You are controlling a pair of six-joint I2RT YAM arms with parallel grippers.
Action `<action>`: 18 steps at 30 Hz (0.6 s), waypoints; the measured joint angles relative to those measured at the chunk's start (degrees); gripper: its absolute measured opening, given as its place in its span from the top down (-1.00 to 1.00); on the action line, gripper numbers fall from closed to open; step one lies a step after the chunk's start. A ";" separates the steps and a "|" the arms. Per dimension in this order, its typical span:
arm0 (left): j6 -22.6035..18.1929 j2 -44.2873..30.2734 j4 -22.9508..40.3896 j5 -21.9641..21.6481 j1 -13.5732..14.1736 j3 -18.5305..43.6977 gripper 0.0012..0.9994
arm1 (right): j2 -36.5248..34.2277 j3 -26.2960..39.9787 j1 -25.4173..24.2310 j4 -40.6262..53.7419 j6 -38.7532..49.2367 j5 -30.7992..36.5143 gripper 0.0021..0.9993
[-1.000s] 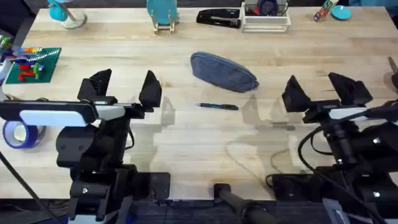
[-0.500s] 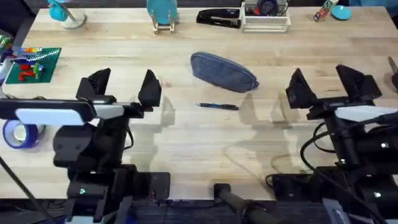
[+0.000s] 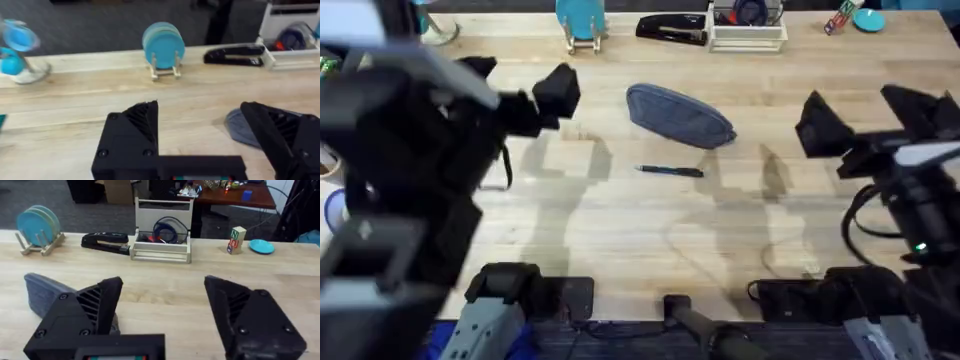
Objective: Unzip the bag, pick up the pens from the table one at a time and place them inside, then zip the bag closed.
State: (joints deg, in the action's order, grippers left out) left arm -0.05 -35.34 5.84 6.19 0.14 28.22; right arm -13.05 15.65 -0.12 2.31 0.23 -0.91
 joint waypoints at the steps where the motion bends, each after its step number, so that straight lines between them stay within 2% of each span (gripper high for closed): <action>1: -0.02 -2.93 0.95 1.01 0.00 2.16 -0.99 | -1.88 1.50 0.00 0.11 0.00 0.00 -0.99; 5: -0.19 -13.70 1.73 5.95 0.00 9.61 -0.99 | -9.33 7.62 0.00 0.20 0.00 -0.03 -0.99; 8: -1.79 -20.18 1.75 10.47 -0.01 14.02 -0.99 | -15.08 12.75 0.00 0.19 0.00 -0.72 -0.99; 13: -6.88 -28.89 1.75 19.59 0.00 19.49 -0.99 | -23.92 21.34 0.00 2.19 -0.02 -4.17 -0.99; 18: -13.63 -33.62 1.08 26.95 0.00 21.49 -0.99 | -32.12 29.10 0.00 7.97 -0.02 -7.76 -0.99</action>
State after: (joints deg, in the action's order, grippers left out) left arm -13.69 -68.96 6.92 33.14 0.14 49.71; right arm -45.17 44.75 -0.12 10.28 0.21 -8.67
